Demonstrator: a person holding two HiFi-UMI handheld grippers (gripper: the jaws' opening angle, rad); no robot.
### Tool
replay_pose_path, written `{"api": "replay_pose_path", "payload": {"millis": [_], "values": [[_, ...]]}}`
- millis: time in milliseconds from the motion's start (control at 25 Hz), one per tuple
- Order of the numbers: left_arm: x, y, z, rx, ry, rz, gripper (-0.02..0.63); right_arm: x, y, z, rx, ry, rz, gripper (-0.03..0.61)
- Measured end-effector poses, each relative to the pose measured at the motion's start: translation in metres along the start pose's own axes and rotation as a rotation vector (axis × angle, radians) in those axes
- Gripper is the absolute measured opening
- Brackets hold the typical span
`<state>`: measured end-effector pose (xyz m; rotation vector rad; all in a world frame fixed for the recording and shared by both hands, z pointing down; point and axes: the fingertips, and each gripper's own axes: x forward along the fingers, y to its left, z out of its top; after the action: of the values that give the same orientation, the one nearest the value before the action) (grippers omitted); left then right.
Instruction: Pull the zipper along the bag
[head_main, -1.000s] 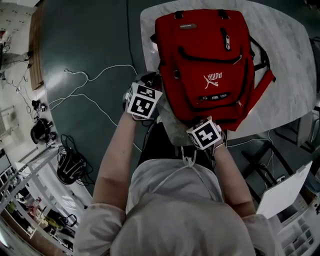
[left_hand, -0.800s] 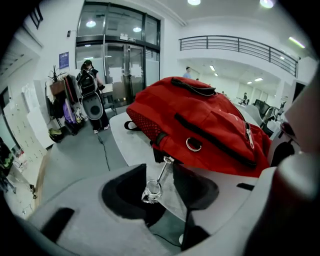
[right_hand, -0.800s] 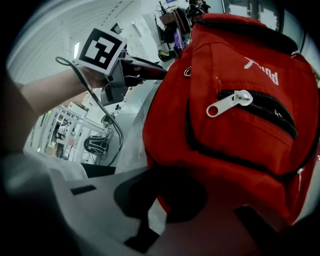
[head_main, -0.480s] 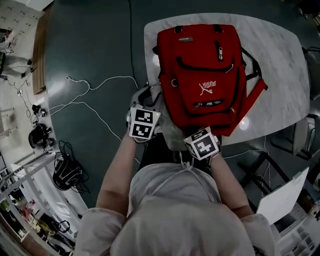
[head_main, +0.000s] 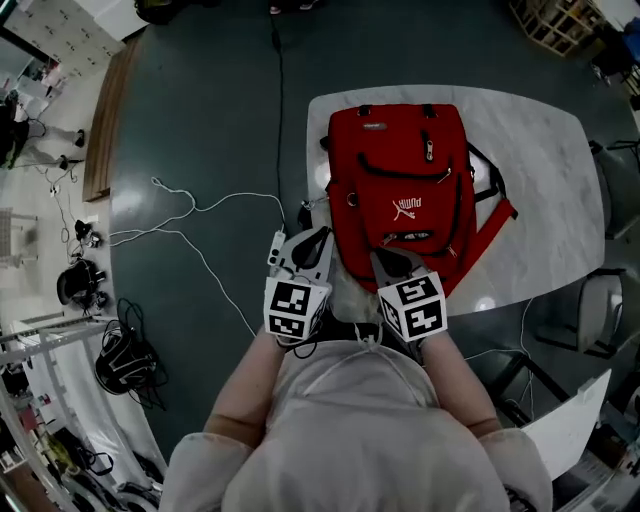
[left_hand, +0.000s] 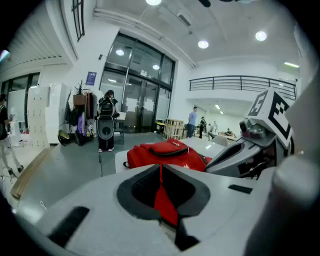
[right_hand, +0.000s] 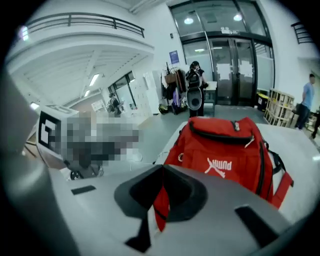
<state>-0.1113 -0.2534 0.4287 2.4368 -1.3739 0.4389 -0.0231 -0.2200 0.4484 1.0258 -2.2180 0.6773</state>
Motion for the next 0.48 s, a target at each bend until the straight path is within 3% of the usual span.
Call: {"api": "replay_pose_path", "payload": {"millis": [240,480], "values": [[-0.031,-0.015,0.057,0.018,-0.139,0.059,0.020,-0.042,0.006,0.064,-0.006,-0.269,-0.045,0.027],[-0.048,-0.028,0.106,0.046,-0.226,0.092,0.020,-0.076,0.006,0.107,-0.099,-0.424,-0.069,0.026]]}}
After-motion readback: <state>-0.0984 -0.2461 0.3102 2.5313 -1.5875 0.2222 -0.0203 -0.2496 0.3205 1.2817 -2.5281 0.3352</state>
